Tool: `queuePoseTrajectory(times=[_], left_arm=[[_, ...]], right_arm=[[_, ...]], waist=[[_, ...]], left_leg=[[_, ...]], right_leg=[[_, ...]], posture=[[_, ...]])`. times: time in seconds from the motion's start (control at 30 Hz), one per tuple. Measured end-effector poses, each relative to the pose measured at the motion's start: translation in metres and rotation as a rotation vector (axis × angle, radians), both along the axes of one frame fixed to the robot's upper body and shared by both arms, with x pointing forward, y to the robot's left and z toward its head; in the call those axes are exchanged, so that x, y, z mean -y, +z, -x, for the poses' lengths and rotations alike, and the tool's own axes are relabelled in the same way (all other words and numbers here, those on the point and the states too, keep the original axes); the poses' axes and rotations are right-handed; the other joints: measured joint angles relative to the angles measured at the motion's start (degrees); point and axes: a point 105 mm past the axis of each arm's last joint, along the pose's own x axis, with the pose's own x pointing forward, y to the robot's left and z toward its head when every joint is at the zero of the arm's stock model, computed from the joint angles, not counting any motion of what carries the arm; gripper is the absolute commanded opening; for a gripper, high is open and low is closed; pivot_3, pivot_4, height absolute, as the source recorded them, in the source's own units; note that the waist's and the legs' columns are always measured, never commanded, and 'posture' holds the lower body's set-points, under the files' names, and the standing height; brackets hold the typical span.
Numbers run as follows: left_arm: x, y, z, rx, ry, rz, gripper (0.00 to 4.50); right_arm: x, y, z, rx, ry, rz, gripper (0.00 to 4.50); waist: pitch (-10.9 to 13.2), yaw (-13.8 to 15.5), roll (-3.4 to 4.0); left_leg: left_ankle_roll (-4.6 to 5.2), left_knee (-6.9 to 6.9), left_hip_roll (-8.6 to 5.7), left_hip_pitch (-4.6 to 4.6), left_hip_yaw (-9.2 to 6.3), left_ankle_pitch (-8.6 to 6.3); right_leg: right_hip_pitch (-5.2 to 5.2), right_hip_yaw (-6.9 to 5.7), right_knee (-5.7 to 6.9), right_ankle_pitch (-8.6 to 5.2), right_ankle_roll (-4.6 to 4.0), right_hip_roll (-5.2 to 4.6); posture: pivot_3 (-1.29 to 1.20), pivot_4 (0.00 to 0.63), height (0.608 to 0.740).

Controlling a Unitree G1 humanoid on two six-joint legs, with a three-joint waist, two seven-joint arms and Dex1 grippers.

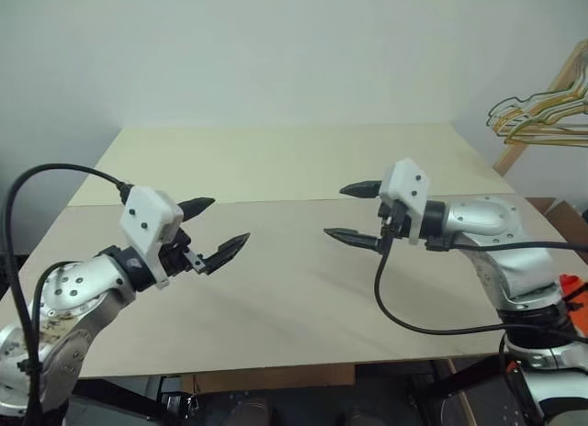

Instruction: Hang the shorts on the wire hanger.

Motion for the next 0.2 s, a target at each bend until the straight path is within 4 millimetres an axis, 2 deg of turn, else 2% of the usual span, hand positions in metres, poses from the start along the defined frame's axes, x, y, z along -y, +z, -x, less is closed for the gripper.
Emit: queuePoseTrajectory(times=[0.2], left_arm=[[-0.0026,-0.0003,0.0032,0.001,0.024,-0.008,4.5]], right_arm=[[-0.0027,0.0006,-0.0003,0.002,0.032,0.007,4.46]], waist=[[0.0,1.5,-0.03]], left_leg=[[0.0,0.0,0.0,-0.01,-0.03,0.0]], right_leg=[[0.0,-0.06,0.0,0.01,-0.02,0.0]], posture=[[0.32,0.0,0.74]])
